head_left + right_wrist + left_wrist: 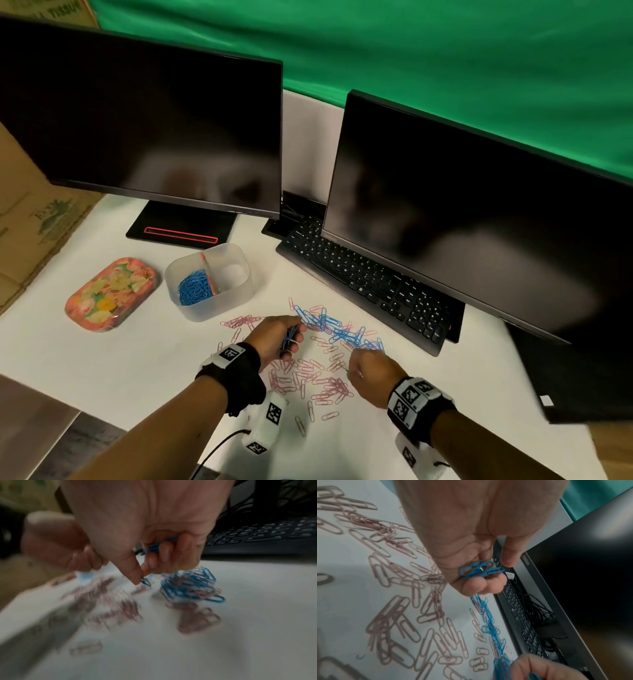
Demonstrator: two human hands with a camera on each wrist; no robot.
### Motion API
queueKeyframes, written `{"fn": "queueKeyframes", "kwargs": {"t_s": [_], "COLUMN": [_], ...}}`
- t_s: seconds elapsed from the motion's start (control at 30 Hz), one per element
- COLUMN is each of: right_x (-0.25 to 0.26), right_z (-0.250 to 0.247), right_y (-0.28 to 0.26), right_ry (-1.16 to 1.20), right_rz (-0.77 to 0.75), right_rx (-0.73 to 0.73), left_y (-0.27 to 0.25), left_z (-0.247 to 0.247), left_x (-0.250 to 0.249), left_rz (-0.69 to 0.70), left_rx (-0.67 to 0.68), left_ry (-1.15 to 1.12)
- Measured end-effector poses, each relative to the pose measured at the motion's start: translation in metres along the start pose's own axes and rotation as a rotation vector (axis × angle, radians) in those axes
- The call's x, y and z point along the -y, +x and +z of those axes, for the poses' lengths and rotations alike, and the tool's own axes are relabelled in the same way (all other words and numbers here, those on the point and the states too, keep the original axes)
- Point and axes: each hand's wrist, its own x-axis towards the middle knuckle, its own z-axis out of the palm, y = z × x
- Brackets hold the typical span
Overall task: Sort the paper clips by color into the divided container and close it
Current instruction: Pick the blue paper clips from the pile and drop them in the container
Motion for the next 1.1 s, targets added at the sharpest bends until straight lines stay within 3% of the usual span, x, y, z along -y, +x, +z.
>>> {"fn": "queueKeyframes", "kwargs": {"t_s": [0.13,0.23,0.3,0.5,0.67,0.77,0.9,1.1], "right_x": [0.024,0.064,0.093,0.197,0.265,0.281,0.279,0.259], "right_z": [-0.028,-0.051,-0.060,-0.066,-0.066,-0.063,-0.061,-0.077], "right_y": [0.001,0.013,0.028,0.085,0.113,0.127,0.141,0.139], "right_ry": [0.483,0.911,1.035,1.022,0.931,0.921,0.832,0.855], "right_rz": [-0.007,0.026,-0.004,-0.059,0.024,0.084,0.004,-0.006], "right_rx": [0.039,0.181,0.224,0.240,0.260,0.287,0.219,0.160], "left_y": [-0.008,-0.018,-0.025,-0.048,-0.060,-0.060,-0.056,-0.051], "left_z": [-0.007,-0.019,-0.031,-0.094,-0.136,-0.145,-0.150,-0.150], "left_x": [-0.009,-0.019,-0.027,-0.057,-0.076,-0.081,-0.084,-0.085], "left_rz": [-0.006,0.019,0.053,0.190,0.169,0.104,0.063,0.113], "left_rx": [0.036,0.029,-0.009,-0.312,-0.428,-0.482,-0.520,-0.610], "left_ry": [-0.124,-0.231,-0.310,-0.499,-0.529,-0.519,-0.477,-0.307]}}
